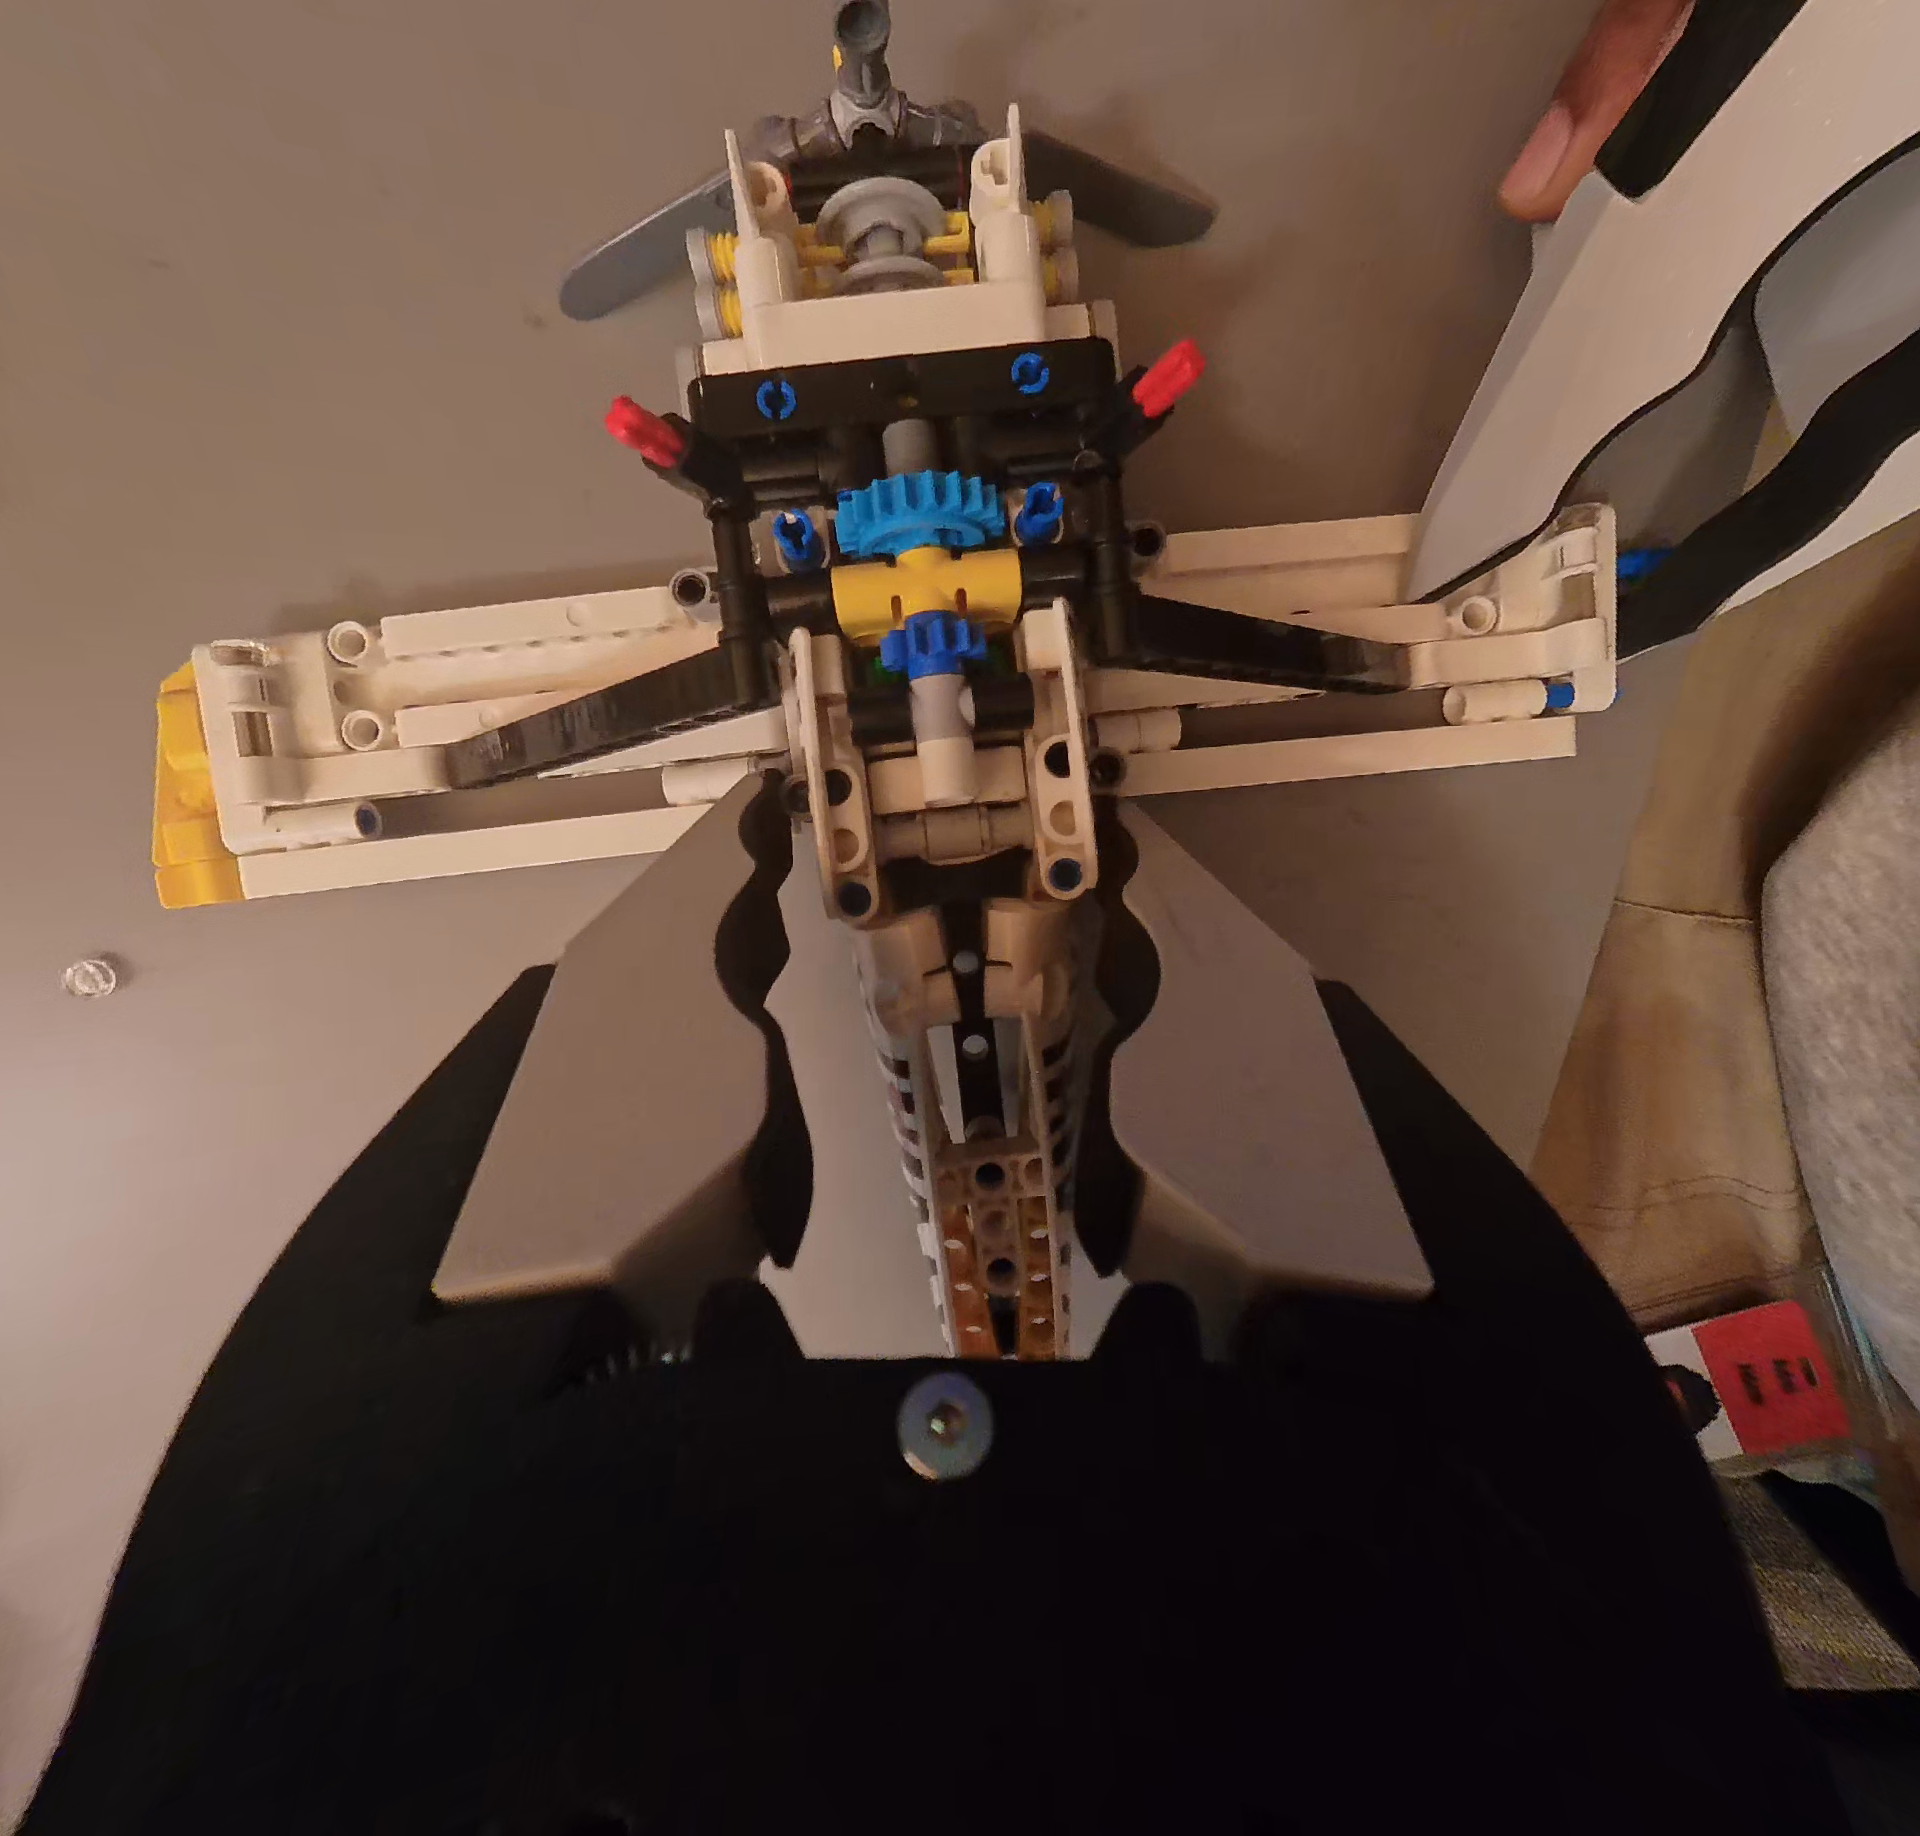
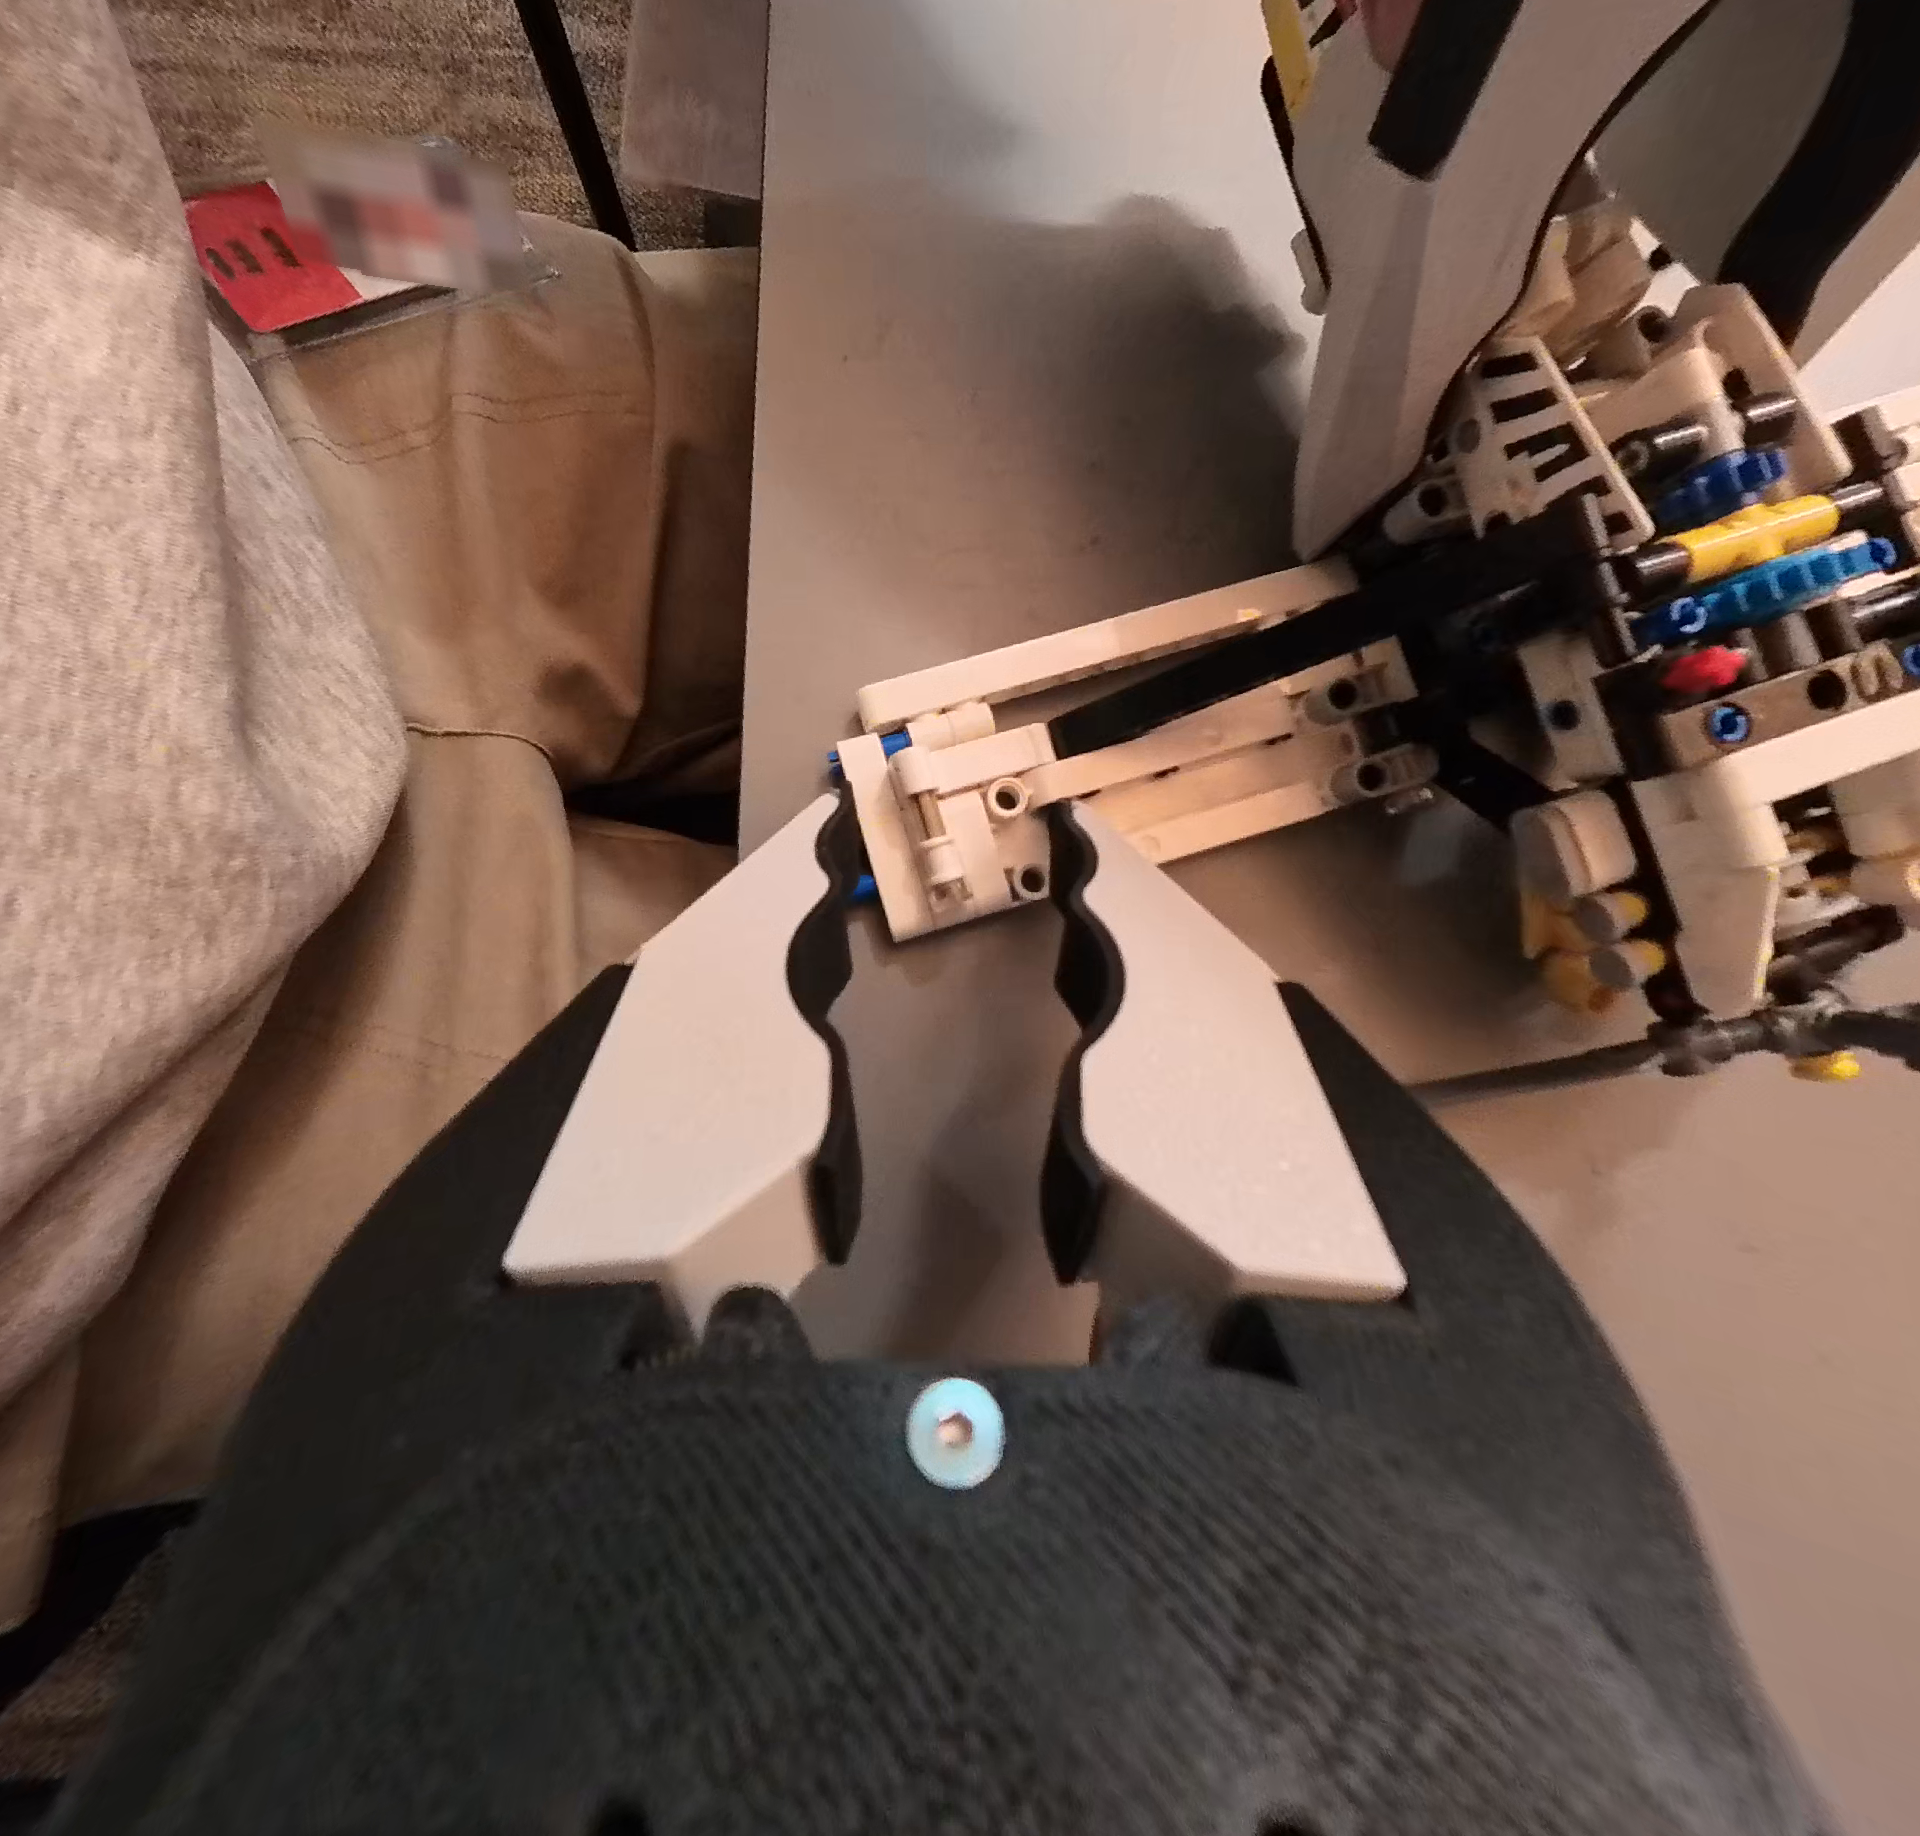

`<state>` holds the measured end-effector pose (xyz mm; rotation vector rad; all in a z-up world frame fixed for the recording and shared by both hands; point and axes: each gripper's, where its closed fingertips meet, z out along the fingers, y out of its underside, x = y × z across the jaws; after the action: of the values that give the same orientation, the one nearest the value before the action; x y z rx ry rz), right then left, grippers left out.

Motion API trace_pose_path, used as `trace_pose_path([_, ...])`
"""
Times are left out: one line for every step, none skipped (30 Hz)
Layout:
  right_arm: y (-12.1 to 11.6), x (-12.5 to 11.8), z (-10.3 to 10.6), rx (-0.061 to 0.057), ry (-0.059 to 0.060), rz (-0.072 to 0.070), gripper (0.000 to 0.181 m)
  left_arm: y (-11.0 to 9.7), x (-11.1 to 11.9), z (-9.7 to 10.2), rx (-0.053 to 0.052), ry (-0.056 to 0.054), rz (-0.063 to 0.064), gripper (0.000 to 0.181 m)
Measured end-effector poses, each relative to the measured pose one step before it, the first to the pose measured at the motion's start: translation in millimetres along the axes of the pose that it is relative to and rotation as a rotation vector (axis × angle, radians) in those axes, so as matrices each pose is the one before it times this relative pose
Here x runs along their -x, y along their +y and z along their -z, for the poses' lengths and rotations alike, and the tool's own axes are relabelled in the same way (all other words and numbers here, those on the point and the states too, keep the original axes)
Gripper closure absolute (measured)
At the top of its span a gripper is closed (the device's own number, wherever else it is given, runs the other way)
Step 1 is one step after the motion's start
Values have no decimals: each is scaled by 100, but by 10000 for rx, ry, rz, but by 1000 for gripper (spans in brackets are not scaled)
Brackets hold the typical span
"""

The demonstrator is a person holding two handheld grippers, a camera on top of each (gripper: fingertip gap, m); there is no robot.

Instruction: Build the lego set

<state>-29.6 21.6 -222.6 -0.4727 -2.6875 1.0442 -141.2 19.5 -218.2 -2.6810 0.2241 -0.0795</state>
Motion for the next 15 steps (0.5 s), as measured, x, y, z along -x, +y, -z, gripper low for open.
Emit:
trace_pose_path([-3,-10,-3,-4,-10,2,146,0,9,1,-26,28,22,124])
trace_pose_path([11,-18,6,-20,-9,5,146,-7,-6,-2,-22,25,25,124])
trace_pose_path([4,-16,-5,-14,-9,-1,146,4,10,2,-6,-1,13,124])
trace_pose_path([-10,-24,-10,-1,9,7,146,11,29,5,8,-26,12,124])
trace_pose_path([-14,-35,-20,-13,22,-6,146,11,33,17,10,-17,0,124])
trace_pose_path([-19,-19,-22,-33,35,-7,146,9,36,6,-6,5,19,124])
trace_pose_path([-14,-24,-17,-52,38,6,146,4,30,4,-10,20,13,124])
trace_pose_path([-16,-19,1,-50,13,-35,146,-1,9,1,-6,27,16,124])
trace_pose_path([14,-3,9,8,15,-12,146,-3,-5,10,0,11,-2,124])
trace_pose_path([11,-16,-4,33,42,11,146,-8,17,-3,-1,0,7,124])
trace_pose_path([-39,-28,-36,-22,82,29,146,-9,46,7,-11,-24,-7,124])
trace_pose_path([-53,-20,-27,-112,45,-14,146,6,58,25,-8,-21,-49,124])
trace_pose_path([-15,-4,11,-132,-5,-96,146,-10,25,-5,-20,-2,-23,124])
trace_pose_path([9,-19,42,-115,-3,-76,145,-25,6,-1,-29,6,4,124])
trace_pose_path([13,-13,53,-94,9,-66,145,-6,95,20,-4,-74,10,124])
